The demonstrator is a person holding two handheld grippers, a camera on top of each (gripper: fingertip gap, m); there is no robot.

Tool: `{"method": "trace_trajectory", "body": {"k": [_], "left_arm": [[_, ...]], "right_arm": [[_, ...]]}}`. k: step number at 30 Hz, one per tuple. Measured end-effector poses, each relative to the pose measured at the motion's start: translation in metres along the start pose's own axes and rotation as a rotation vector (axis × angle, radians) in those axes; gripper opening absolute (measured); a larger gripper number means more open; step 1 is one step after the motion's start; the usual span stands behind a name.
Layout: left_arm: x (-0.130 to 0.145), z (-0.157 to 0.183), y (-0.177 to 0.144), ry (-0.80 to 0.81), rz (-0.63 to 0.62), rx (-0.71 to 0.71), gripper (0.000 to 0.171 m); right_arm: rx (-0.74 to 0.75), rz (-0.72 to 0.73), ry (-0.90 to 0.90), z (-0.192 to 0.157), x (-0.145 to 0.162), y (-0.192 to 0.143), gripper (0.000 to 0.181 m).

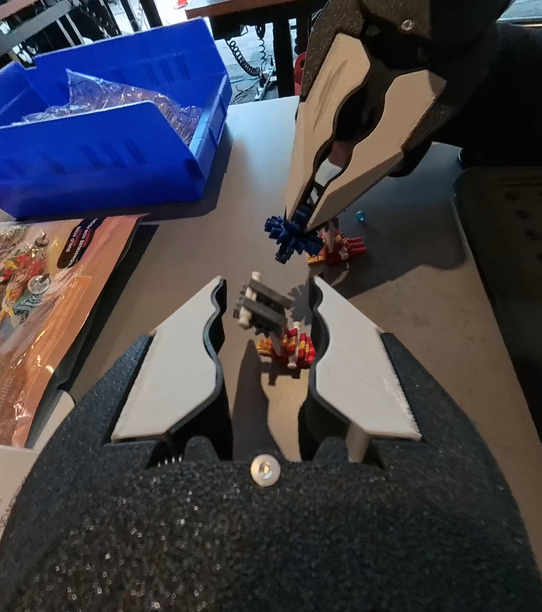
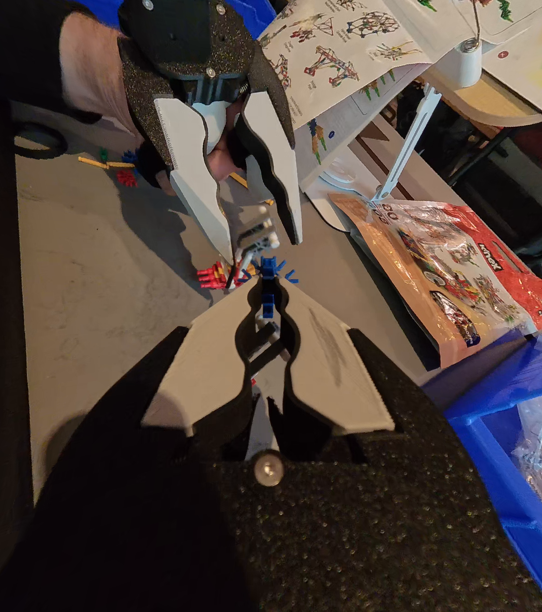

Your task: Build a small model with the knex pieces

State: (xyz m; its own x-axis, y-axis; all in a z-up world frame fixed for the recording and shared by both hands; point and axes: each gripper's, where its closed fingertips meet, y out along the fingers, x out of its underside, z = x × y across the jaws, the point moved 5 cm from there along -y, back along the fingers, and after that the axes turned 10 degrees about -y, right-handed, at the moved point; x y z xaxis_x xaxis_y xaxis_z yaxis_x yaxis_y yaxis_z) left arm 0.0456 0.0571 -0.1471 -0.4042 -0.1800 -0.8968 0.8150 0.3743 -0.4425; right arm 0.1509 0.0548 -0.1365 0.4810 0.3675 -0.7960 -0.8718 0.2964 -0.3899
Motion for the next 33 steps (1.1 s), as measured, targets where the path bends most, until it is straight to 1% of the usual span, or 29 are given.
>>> {"method": "trace_trajectory", "body": {"k": [6,10,12,15,21,27,33], "left_arm": [[0.010,-0.005,0.000,-0.030,-0.068,-0.005,0.048],[0.011,-0.009,-0.004,-0.047,-0.077,-0.028,0.048],[0.012,-0.011,-0.006,-0.049,-0.084,-0.036,0.045],[0.013,-0.010,-0.006,-0.040,-0.082,-0.032,0.033],[0.012,-0.008,-0.005,-0.034,-0.067,-0.023,0.032],[0.008,0.001,-0.004,-0.023,-0.049,0.026,0.032],[0.003,0.003,-0.006,-0.022,-0.023,0.036,0.032]], "right_arm": [[-0.015,-0.001,0.027,0.001,0.004,0.002,0.005],[-0.024,0.022,0.051,0.001,0.003,0.001,0.005],[-0.030,0.035,0.064,0.002,0.002,0.000,0.005],[-0.041,0.049,0.088,0.003,0.003,0.000,0.005],[-0.082,0.120,0.194,0.007,0.002,-0.002,0.005],[-0.159,0.229,0.364,0.013,0.002,-0.005,0.005],[-0.181,0.250,0.419,0.016,0.005,-0.005,0.005]]}}
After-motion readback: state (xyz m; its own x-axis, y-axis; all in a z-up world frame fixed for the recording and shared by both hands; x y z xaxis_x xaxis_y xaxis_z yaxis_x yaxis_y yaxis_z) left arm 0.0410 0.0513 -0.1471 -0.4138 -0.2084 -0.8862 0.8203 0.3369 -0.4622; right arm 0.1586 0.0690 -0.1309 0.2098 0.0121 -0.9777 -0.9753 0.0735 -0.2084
